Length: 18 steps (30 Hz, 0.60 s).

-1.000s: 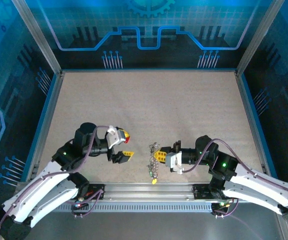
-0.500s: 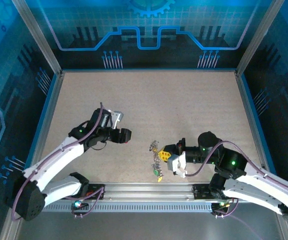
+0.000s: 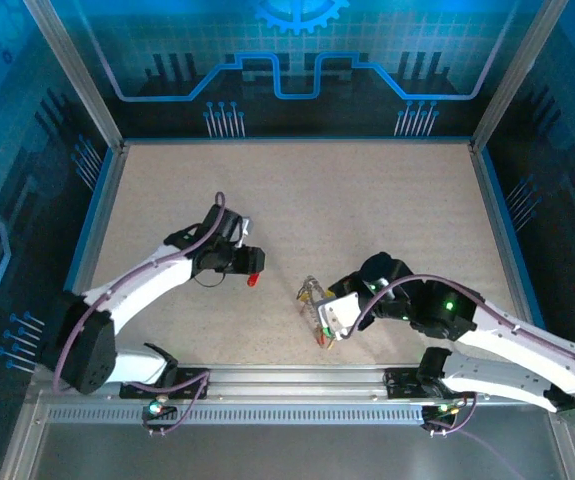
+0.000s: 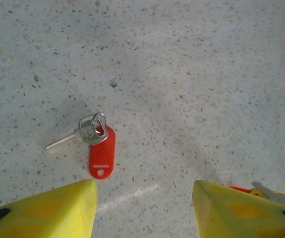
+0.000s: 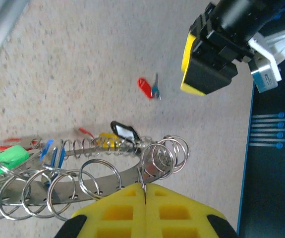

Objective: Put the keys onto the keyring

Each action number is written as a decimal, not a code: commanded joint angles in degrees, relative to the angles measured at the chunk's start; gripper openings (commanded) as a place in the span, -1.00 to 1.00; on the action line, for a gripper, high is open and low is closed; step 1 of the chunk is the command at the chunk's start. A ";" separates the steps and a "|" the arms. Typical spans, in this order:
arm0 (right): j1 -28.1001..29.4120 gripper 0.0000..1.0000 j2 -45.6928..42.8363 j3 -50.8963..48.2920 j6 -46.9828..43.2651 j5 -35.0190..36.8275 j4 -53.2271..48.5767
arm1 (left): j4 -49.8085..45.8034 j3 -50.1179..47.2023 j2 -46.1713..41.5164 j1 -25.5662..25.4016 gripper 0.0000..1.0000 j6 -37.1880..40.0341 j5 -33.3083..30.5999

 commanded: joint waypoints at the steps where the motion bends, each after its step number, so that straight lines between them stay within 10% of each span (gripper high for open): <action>1: 0.26 -1.00 -0.43 2.87 -0.52 5.64 -1.78 | -4.38 3.10 3.90 0.12 -0.02 -2.36 -1.08; 6: -2.09 -1.00 -1.70 2.37 1.48 3.45 -0.81 | -6.58 7.34 10.40 1.48 -0.39 -1.99 -0.61; 18: -4.89 -1.00 -4.54 0.96 3.54 0.62 0.01 | -8.44 14.45 22.30 3.92 -0.27 7.32 2.61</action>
